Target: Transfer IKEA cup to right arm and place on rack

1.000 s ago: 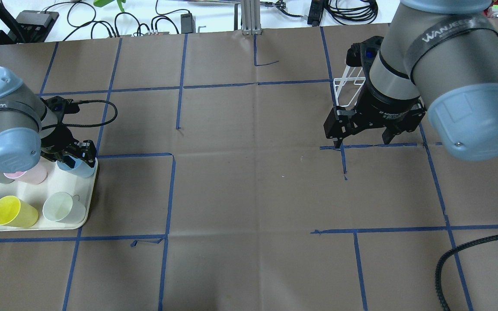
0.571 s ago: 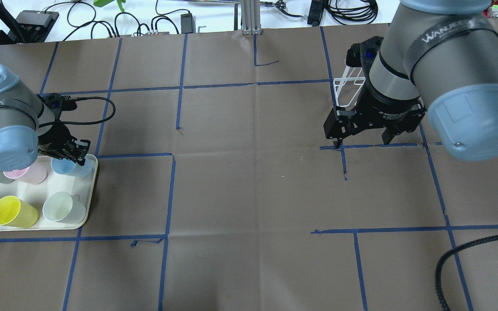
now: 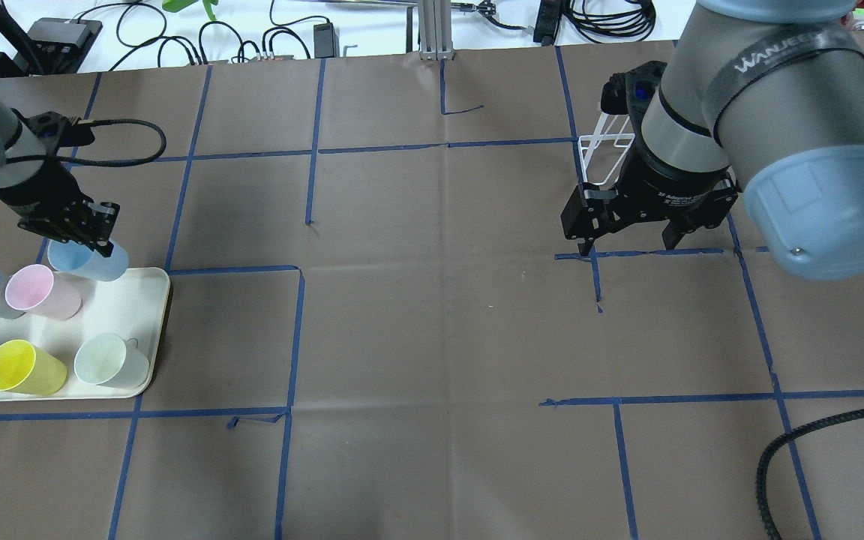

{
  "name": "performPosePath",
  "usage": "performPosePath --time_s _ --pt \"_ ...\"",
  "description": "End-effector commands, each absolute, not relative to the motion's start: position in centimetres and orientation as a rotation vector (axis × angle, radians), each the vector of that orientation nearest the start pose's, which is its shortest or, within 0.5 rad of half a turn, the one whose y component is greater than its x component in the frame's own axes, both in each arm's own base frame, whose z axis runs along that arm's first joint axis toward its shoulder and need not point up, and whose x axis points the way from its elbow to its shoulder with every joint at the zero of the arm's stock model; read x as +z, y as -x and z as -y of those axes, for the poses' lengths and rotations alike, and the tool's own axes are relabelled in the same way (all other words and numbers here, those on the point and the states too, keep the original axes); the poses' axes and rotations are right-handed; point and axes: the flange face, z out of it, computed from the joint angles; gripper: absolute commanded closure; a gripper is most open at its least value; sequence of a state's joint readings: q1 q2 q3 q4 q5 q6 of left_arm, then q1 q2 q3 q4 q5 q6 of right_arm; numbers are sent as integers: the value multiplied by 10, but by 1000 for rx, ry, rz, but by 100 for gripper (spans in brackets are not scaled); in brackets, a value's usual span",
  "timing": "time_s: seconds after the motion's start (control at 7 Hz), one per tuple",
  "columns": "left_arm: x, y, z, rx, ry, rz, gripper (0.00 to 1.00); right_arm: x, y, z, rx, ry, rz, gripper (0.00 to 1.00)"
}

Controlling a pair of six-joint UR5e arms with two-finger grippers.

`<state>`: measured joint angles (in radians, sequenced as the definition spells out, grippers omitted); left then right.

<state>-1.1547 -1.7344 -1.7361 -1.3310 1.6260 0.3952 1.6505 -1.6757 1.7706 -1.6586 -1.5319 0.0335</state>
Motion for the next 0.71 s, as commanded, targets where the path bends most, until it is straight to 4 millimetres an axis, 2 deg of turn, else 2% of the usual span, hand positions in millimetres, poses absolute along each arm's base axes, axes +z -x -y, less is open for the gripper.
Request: performPosePath --time_s 0.0,0.14,0.29,0.43,0.57 --pt "427 -95 551 175 37 -3131 100 457 -185 444 -180 18 -2970 0" --pt "451 -85 553 169 9 -3132 100 453 -193 450 -311 -27 -2872 0" --pt "457 -67 556 154 -38 -3134 100 443 -201 455 -453 -79 -2747 1" --pt "447 -57 563 145 -69 -3136 100 440 -210 457 -583 -169 -2574 1" --pt "444 -48 575 39 -84 -3191 100 439 -219 457 -643 -301 -2382 1"
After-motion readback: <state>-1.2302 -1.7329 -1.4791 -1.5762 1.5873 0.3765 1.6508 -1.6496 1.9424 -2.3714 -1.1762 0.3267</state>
